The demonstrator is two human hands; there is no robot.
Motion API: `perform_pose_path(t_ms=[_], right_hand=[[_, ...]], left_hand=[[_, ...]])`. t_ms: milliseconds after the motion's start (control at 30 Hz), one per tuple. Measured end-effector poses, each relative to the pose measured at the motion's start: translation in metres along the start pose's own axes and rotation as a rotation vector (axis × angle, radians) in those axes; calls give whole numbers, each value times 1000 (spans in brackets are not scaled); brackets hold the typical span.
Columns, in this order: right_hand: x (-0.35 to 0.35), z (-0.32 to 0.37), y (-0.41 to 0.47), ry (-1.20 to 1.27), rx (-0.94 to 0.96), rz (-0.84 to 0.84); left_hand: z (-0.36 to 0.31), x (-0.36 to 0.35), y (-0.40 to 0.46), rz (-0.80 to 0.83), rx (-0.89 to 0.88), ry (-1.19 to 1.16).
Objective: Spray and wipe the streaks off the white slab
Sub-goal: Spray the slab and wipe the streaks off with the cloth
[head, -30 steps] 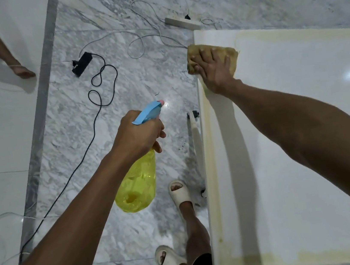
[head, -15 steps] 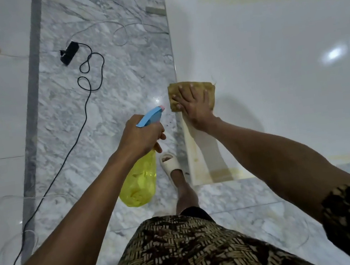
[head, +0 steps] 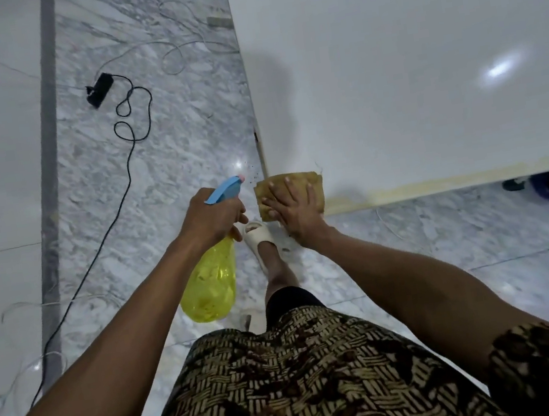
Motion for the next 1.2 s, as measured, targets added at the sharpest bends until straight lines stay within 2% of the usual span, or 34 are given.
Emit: perform_pose_path(t_ms=[167, 333, 400, 500, 567, 667, 833, 933, 1200], right_hand=[[-12, 20, -40, 69, 23, 30], [-10, 35, -60, 136, -49, 169], [9, 39, -69, 366, -71, 82], [10, 41, -76, 853, -147, 154], [15, 39, -70, 1166, -274, 186], [42, 34, -52, 1593, -393, 97], [146, 39, -13, 2054, -157, -40], [201, 47, 9, 2086, -42, -74], [263, 29, 92, 1950, -68, -107]], left_hand=[[1, -7, -18, 39, -39, 4], [-7, -13, -29, 52, -77, 22], [-14, -9, -31, 45, -81, 27], [-27, 1, -32, 33, -80, 19], [-39, 9, -32, 9, -94, 29], [-65, 27, -36, -26, -134, 65], [-98, 57, -43, -90, -167, 34], [-121, 70, -43, -107, -212, 13], [-166, 111, 17, -170, -197, 36]])
Point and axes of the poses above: each hand's wrist, its own y-axis towards the middle knuckle, its own x-axis out of the back of the hand, z = x × y, the point moved 8 cm from there along y, towards the middle knuckle, and after that the axes turned 9 degrees about z, right-handed, at the moved point
